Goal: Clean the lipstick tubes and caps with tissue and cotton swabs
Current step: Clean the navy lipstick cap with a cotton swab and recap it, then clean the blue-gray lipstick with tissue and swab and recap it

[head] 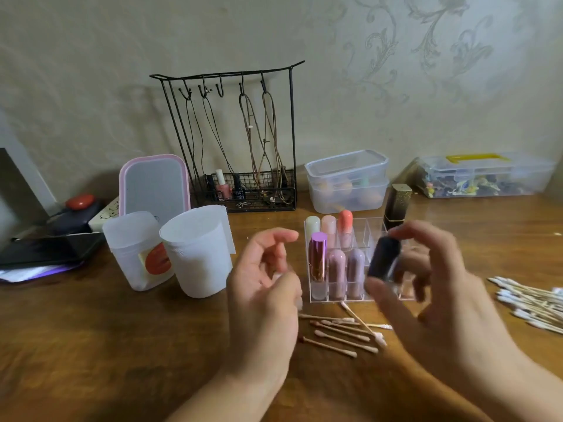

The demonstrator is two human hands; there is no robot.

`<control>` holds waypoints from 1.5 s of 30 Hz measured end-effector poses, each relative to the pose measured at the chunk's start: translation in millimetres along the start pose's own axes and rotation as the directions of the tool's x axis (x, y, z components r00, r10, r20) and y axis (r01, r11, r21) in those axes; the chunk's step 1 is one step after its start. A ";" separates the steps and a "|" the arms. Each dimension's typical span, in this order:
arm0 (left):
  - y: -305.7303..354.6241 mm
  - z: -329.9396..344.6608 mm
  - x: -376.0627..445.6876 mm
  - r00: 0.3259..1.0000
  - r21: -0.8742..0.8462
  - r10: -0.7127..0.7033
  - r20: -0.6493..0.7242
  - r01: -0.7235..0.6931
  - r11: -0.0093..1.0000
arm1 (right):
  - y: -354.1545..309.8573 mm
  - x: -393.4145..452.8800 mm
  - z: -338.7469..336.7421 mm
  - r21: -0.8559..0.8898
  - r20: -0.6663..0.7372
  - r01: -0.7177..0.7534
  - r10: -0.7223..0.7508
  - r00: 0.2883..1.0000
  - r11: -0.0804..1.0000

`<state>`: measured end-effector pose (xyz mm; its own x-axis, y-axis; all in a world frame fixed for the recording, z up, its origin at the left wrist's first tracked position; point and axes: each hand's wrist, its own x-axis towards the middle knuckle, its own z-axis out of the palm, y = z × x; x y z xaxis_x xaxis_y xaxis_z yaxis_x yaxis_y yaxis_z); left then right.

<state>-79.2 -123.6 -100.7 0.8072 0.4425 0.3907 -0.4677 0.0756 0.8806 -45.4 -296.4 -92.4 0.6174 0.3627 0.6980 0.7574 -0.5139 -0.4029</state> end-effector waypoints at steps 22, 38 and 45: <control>2.8 6.1 1.9 0.940 -0.365 -0.313 0.136 0.341 0.866 | 58.0 14.7 13.1 -0.477 -0.019 -0.131 0.139 0.990 0.869; 9.8 3.4 -0.7 0.931 -0.165 -0.330 0.155 0.354 0.921 | 58.9 16.6 1.5 -0.423 0.100 -0.182 0.245 0.964 0.887; 7.4 3.3 -2.2 0.908 -0.066 -0.336 0.249 0.362 0.930 | 54.8 19.5 -9.8 0.017 -0.158 -0.203 0.204 0.966 0.979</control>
<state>-83.3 -127.0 -94.2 0.9801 0.1538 0.1258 -0.1664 0.2892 0.9427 6.1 -325.0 -95.0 0.7171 0.1228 0.6861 0.6193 -0.5638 -0.5464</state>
